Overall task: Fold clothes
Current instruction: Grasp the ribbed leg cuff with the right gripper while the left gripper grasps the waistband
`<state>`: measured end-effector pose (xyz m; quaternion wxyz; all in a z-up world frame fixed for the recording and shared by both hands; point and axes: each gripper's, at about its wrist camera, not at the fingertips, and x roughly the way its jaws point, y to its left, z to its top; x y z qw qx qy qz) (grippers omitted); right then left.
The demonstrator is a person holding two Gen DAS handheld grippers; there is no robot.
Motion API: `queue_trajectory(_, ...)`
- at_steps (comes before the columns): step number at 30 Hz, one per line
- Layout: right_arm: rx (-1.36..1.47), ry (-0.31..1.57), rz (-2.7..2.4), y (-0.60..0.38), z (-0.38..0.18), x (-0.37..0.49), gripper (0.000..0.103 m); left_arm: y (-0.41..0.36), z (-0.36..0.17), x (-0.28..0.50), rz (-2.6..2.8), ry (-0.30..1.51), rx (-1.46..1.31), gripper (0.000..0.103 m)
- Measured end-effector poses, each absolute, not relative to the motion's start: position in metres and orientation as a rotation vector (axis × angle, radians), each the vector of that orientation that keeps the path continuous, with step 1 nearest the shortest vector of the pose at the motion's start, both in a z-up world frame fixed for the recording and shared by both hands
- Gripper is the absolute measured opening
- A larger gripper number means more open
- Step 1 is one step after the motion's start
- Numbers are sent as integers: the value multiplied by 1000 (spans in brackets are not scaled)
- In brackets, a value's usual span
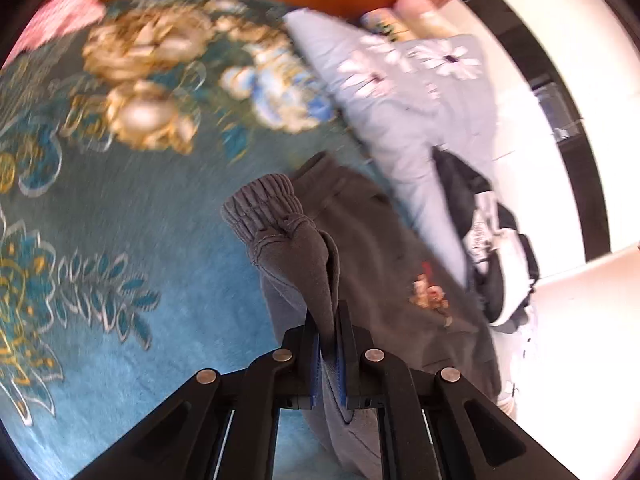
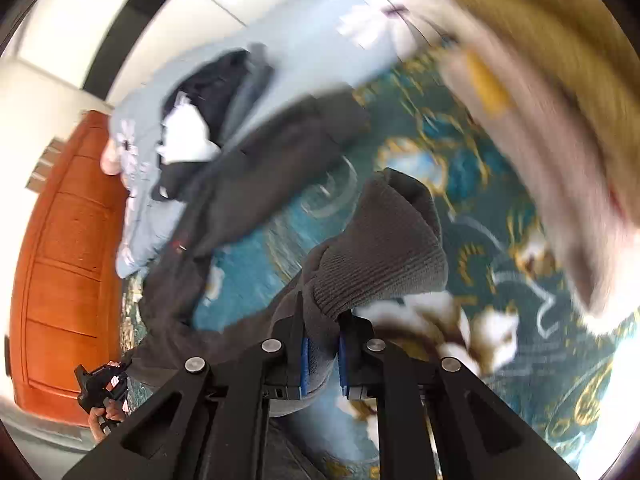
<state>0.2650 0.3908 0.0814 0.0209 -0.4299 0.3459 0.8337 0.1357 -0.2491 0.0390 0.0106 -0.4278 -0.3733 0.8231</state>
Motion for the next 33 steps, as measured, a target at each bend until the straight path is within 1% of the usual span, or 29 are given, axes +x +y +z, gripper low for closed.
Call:
queue_trajectory(2, -1202, 1014, 2697, 394, 114, 264, 11, -254, 55, 142, 2581, -1124, -1258, 7)
queue_trajectory(4, -1155, 1012, 2708, 404, 122, 270, 11, -260, 45, 146, 2576, -1107, -1292, 7)
queue_trajectory(5, -1192, 1025, 2681, 408, 111, 272, 11, -263, 29, 149, 2572, -1112, -1363, 8)
queue_trajectory(7, -1350, 1022, 2588, 409, 75, 273, 11, -268, -4, 154, 2557, -1122, -1507, 8)
queue_trajectory(10, -1624, 831, 2443, 394, 14, 272, 11, -273, -56, 170, 2518, -1201, -1693, 8)
queue_trajectory(11, -1657, 804, 2420, 393, 4, 274, 11, -275, -68, 176, 2507, -1242, -1710, 7)
queue_trajectory(13, -1667, 830, 2396, 396, -5, 281, 11, -280, -74, 184, 2492, -1307, -1673, 8)
queue_trajectory(15, -1674, 856, 2377, 399, -12, 287, 11, -280, -72, 183, 2484, -1306, -1669, 8)
queue_trajectory(19, -1664, 908, 2365, 402, -5, 283, 11, -278, -55, 178, 2486, -1301, -1618, 7)
queue_trajectory(26, -1519, 1231, 2407, 422, 34, 255, 11, -272, 0, 142, 2384, -1341, -1534, 7)
queue_trajectory(28, -1496, 1291, 2389, 428, 46, 236, 11, -270, 16, 127, 2336, -1392, -1507, 7)
queue_trajectory(30, -1475, 1342, 2367, 435, 57, 216, 11, -272, 26, 107, 2251, -1491, -1479, 7)
queue_trajectory(33, -1464, 1365, 2319, 449, 70, 177, 11, -272, 28, 71, 2149, -1610, -1483, 7)
